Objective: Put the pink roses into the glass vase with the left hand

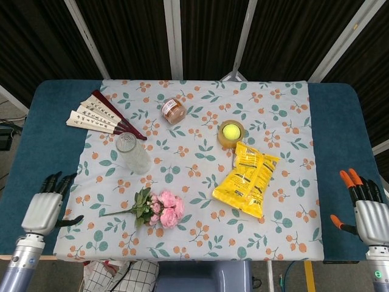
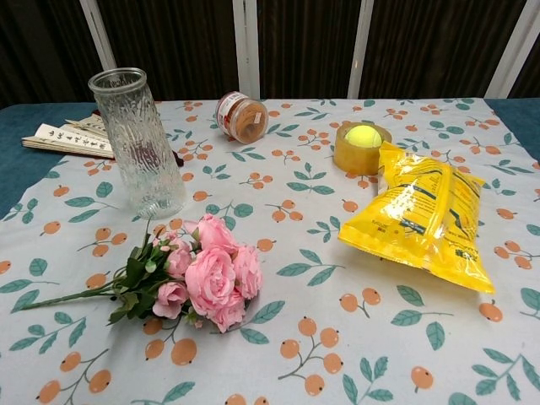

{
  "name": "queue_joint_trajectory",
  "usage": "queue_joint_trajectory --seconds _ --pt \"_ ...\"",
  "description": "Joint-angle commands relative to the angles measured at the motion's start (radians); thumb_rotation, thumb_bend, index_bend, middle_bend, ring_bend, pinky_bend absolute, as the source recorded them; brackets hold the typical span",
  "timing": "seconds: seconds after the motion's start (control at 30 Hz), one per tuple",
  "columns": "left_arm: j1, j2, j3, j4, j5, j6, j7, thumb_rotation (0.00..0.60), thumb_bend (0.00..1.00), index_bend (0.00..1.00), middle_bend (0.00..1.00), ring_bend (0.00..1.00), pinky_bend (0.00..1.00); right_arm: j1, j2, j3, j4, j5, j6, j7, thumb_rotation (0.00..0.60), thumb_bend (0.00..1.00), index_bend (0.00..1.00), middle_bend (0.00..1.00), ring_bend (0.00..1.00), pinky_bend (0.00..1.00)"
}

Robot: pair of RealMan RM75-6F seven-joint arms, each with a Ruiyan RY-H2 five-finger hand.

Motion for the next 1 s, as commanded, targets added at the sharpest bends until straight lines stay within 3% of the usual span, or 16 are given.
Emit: queue_joint_trajectory --seconds 0.03,0.27,0.73,1.0 --pt "-0.060 -0.045 0.007 -0.067 -0.090 -0.103 0.125 0.600 0.07 0.05 0.12 0.00 0.00 0.000 0.002 0.000 0.000 0.002 -0.002 0.004 0.600 0.22 0.10 0.02 0.02 0.00" --pt "-0.127 -0.187 -0.022 -0.042 -0.216 -0.148 0.274 0.600 0.07 0.05 0.12 0.00 0.00 -0.003 0.006 0.002 0.002 0.004 0.003 0.013 0.600 0.22 0.10 0.02 0.02 0.00" --pt "-0.186 -0.374 -0.046 -0.017 -0.197 -0.105 0.337 0.600 0.05 0.05 0.11 0.00 0.00 -0.007 0.012 0.007 0.010 0.006 0.011 0.047 0.600 0.22 0.10 0.02 0.02 0.00" --pt "-0.219 -0.457 -0.048 0.008 -0.252 -0.075 0.479 0.600 0.05 0.05 0.11 0.00 0.00 -0.004 0.015 0.006 0.011 0.009 0.002 0.059 0.600 0.22 0.10 0.02 0.02 0.00"
